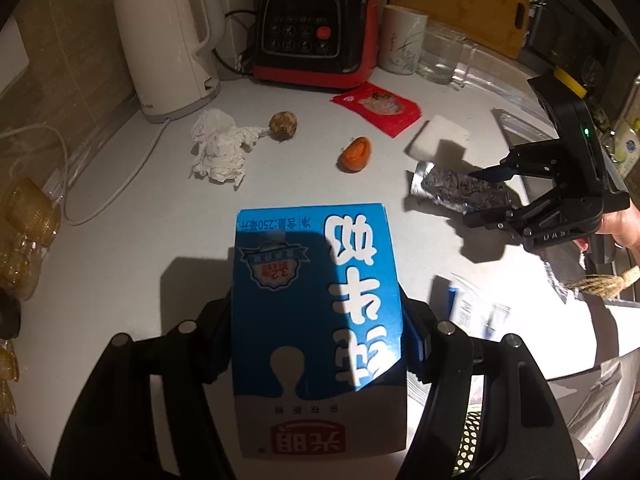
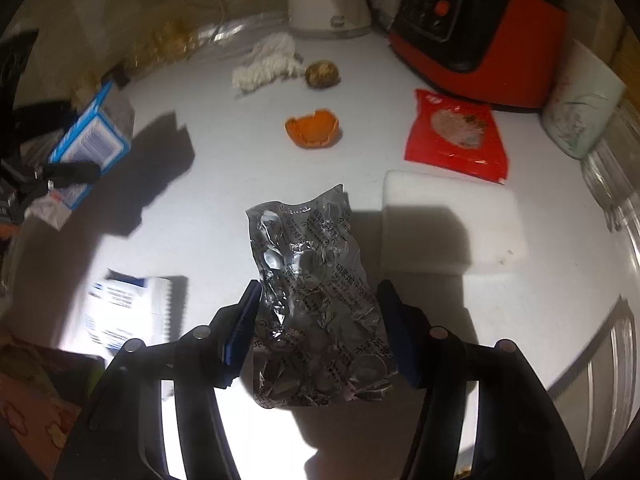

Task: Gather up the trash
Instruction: 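Carry the milk carton over the basket with the left gripper while the right grasps the foil packet, then release the carton into the basket with the left gripper while the right drops the foil packet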

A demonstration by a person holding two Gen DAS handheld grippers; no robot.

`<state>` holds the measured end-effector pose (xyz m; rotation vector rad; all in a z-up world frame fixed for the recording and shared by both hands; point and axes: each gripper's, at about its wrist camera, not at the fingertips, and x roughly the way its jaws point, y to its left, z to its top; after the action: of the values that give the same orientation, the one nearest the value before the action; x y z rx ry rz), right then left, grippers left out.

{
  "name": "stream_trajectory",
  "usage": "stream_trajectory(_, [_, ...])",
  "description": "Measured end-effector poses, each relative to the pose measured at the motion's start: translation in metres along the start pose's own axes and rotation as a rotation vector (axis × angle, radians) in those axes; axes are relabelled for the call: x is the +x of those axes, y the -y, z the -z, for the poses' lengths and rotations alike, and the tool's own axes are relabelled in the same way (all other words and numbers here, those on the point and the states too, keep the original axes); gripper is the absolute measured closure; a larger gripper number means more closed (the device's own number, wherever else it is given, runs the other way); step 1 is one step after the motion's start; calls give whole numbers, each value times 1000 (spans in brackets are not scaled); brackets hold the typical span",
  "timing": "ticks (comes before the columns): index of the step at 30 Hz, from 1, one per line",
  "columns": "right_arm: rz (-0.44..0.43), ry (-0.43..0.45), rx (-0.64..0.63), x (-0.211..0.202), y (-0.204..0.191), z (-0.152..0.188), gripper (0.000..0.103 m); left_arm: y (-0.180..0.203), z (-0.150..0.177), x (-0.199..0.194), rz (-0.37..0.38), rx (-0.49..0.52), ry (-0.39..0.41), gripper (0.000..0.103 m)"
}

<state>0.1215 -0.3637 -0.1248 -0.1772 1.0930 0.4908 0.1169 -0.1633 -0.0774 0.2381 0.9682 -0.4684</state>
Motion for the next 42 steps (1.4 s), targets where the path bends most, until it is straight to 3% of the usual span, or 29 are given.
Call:
stream_trajectory(6, [36, 137, 122, -61, -24, 28, 44, 22, 21, -35, 57, 53, 31, 39])
stream_trajectory(14, [35, 286, 316, -130, -107, 114, 44, 72, 81, -68, 200, 163, 1, 39])
stream_trajectory(20, [28, 281, 483, -145, -166, 175, 44, 105, 134, -74, 308, 241, -70, 39])
stream_trajectory(29, [32, 256, 636, -148, -215, 239, 44, 141, 199, -69, 353, 361, -158, 38])
stream_trajectory(31, [34, 246, 651, -146, -221, 246, 44, 144, 204, -70, 355, 368, -169, 36])
stream_trajectory(32, [34, 242, 654, -145, -224, 250, 44, 146, 206, -70, 359, 369, -177, 27])
stream_trajectory(34, [30, 240, 654, -143, -228, 253, 44, 147, 208, -75, 365, 361, -175, 21])
stream_trajectory(37, [22, 237, 649, -141, -234, 256, 43, 148, 209, -84, 371, 354, -169, 20])
stream_trajectory(39, [20, 233, 646, -140, -237, 258, 43, 146, 208, -88, 358, 347, -162, 12])
stream_trajectory(42, [17, 232, 645, -138, -240, 260, 43, 141, 205, -94, 351, 339, -140, 12])
